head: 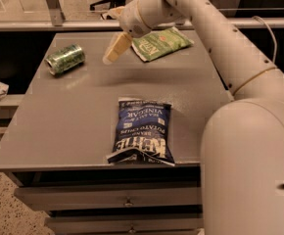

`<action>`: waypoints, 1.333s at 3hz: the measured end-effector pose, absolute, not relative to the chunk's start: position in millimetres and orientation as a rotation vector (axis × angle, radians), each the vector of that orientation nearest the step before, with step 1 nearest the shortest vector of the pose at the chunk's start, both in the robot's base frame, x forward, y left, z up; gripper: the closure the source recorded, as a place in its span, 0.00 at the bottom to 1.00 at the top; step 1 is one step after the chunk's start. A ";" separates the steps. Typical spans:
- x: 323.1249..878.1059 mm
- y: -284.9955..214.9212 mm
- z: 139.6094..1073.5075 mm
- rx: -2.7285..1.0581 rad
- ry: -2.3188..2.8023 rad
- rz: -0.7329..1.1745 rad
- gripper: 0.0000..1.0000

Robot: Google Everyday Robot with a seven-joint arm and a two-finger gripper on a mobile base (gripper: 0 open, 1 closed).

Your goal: Pick green can

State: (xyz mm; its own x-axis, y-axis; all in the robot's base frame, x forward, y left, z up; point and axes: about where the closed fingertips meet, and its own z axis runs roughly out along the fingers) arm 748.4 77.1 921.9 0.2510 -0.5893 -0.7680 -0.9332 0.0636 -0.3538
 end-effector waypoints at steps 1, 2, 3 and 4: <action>763.9 114.3 905.0 -1.674 1.477 0.558 0.00; 768.5 137.4 896.7 -1.718 1.488 0.585 0.00; 769.3 160.7 888.9 -1.787 1.489 0.581 0.00; 767.5 178.6 883.9 -1.873 1.497 0.534 0.00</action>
Offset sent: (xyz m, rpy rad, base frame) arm 0.0426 0.0788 -0.0201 -0.0813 0.1347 0.0965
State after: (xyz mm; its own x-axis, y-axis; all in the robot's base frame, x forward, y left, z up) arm 767.5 178.6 883.9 0.2573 -0.6866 -0.6800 -0.9620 -0.1151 -0.2477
